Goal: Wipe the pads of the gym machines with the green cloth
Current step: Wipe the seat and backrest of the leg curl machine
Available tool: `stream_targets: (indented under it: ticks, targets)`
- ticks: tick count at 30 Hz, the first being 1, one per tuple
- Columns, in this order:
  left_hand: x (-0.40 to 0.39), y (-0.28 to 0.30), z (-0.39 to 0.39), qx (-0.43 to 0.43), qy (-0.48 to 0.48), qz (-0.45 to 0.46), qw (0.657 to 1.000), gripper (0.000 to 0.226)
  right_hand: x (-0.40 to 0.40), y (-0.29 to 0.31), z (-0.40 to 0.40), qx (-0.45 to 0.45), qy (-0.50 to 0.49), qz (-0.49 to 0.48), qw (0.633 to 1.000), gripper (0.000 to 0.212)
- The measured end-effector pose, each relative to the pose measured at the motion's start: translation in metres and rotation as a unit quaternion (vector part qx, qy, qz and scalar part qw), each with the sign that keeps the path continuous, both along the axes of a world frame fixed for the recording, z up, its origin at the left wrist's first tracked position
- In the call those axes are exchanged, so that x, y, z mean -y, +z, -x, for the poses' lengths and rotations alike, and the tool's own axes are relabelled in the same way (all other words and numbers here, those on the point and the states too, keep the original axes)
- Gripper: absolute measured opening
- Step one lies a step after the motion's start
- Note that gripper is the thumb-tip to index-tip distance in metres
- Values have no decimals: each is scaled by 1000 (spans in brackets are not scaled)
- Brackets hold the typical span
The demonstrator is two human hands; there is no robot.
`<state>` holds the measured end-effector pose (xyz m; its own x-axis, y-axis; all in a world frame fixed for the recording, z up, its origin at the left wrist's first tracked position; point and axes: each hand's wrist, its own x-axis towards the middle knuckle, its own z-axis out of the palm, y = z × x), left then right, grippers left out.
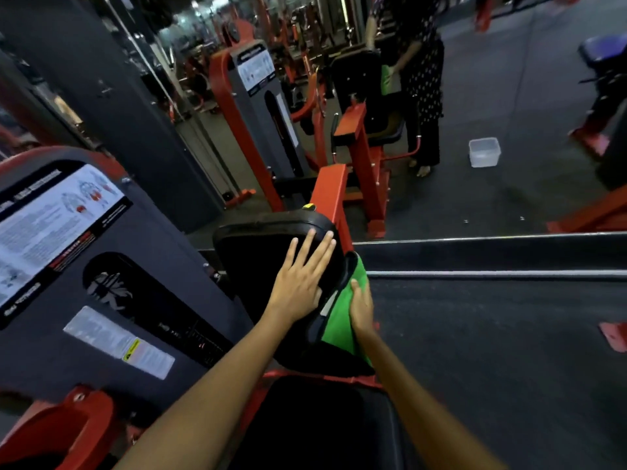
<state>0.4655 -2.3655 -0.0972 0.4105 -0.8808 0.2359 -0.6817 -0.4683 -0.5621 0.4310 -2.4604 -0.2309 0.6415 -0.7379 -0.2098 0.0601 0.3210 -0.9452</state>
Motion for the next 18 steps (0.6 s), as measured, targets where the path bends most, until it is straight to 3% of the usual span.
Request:
stream_targets:
  ticks: [2,5,9,11,15,18]
  targets:
    - [2,-6,-6,15,-18,6,1000,102,-3,-10,-1,-12,-2,-9,1000,53]
    - [1,-15,-9,17,-40,-19,999,101,-4,-42,8,-58,1,-97,994,39]
    - [0,-25,-5,24,-62,-47,997,99,1,-92,0,-69,-8,-140,988,56]
    - [2,-28,-5,21,-58,-45,997,95,1,-78,-4,-84,3,-135,987,58]
    - [3,-42,-2,25,-89,-100,991,81,-12,-75,6,-29,-13,-154,988,75]
    - [2,-55,4,13,-82,-165,983,80,-14,-102,19,-47,16,-178,983,59]
